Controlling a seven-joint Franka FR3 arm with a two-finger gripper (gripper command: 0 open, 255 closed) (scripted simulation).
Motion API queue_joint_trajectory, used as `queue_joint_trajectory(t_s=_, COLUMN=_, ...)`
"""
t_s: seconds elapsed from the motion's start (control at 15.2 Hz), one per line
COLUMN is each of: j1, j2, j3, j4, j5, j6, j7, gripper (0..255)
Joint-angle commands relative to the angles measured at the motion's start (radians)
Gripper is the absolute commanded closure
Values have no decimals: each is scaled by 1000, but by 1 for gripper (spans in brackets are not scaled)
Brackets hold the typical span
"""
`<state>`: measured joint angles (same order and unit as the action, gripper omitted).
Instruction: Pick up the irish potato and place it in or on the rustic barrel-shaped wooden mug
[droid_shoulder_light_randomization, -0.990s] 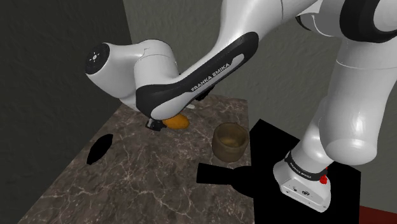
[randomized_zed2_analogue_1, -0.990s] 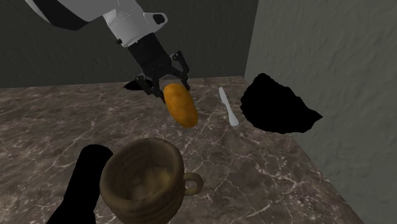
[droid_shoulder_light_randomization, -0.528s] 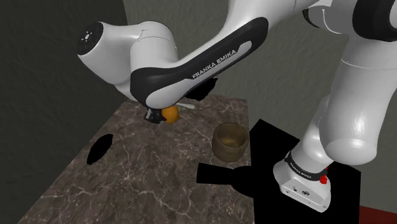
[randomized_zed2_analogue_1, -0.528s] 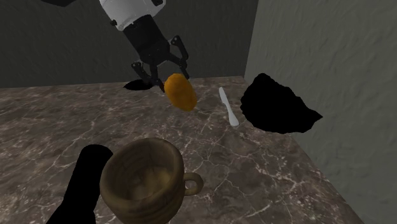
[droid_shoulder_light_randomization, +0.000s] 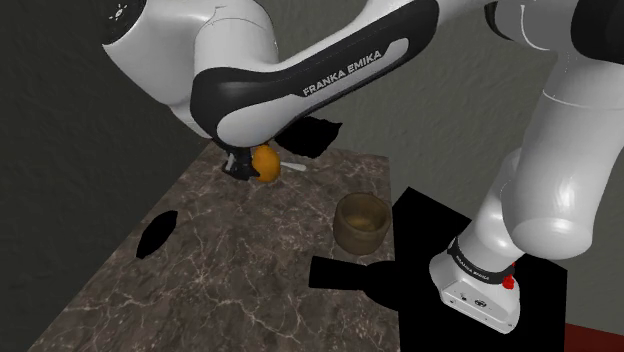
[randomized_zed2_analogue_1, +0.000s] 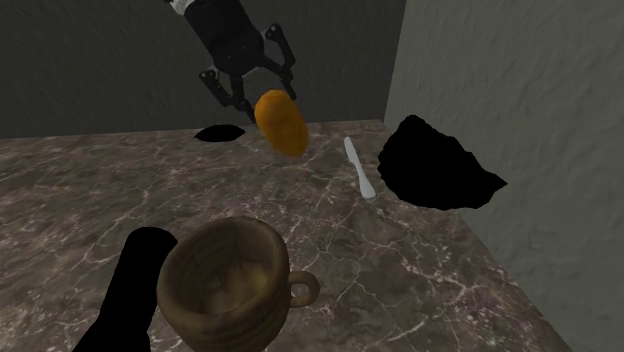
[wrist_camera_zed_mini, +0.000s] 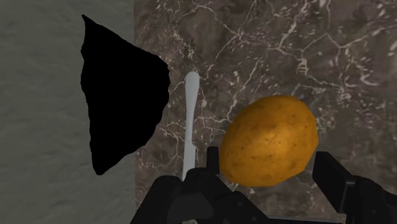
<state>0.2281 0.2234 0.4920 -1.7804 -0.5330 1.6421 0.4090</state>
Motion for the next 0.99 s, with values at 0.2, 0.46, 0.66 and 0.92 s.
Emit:
queue_joint_trajectory(t_s=0.2, j1=1, j2=-18, j3=2, j4=42, j5=10, j6=-51, j7=-28, gripper=255)
queue_joint_trajectory(t_s=0.46, j1=3, j2=-27, j3=4, j4=82, j5=16, j6=-95, j7=-49, gripper=255)
queue_joint_trajectory(t_s=0.66, j1=-10, j2=-116, j3=11, j4=-17, j5=54, j6=-70, j7=-52, gripper=255)
queue_joint_trajectory(t_s=0.92, j1=-18, j2=-288, j3=14, j4=-203, j5=132, j6=-25, j7=-64, gripper=255)
